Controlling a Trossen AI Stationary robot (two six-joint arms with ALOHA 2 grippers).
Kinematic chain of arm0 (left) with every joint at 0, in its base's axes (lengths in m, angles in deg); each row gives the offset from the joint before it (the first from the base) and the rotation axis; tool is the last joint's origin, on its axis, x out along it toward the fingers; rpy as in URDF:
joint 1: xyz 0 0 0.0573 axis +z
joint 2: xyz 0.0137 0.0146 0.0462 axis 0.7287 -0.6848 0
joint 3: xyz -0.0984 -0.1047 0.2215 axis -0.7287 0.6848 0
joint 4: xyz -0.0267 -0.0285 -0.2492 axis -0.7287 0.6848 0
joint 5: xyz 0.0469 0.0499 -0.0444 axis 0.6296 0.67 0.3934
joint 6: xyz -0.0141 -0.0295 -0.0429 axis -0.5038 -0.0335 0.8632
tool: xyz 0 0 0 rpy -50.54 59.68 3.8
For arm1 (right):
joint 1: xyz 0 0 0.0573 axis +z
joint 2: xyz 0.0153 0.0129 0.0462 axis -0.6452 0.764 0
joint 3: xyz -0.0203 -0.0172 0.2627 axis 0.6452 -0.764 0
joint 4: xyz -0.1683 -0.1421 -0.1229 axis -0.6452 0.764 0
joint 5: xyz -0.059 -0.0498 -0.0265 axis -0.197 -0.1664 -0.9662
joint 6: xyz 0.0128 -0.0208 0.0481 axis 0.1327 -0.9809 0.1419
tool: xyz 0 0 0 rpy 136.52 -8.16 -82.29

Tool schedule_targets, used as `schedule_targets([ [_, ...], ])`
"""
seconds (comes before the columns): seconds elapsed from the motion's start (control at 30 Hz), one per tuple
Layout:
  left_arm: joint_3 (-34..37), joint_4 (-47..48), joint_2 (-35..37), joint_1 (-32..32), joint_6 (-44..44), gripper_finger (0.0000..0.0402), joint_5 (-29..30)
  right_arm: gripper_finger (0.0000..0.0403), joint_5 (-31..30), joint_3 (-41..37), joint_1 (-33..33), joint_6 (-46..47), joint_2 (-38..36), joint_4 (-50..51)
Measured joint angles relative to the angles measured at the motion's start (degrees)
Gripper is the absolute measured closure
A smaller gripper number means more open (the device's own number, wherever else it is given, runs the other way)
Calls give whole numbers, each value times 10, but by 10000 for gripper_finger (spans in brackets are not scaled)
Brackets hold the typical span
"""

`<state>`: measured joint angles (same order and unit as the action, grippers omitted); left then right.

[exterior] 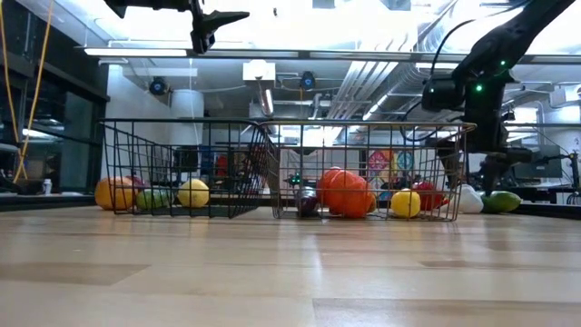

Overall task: Sort produce into baskets
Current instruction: Put the white garlic into the right wire basket

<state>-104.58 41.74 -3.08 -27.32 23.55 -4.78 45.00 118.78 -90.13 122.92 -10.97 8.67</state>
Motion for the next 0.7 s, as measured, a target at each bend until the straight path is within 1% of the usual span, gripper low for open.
schedule_targets([
  [0.23,0,0,0,0,0,126,0,111,3,0,-7,-21,28,-18],
  [0.47,0,0,0,0,6,126,0,115,3,0,-7,-34,47,-15],
  [0.57,0,1,0,0,7,126,0,131,3,0,-7,-40,51,-11],
  [0.7,0,1,0,0,6,126,0,172,4,0,-7,-55,51,-9],
])
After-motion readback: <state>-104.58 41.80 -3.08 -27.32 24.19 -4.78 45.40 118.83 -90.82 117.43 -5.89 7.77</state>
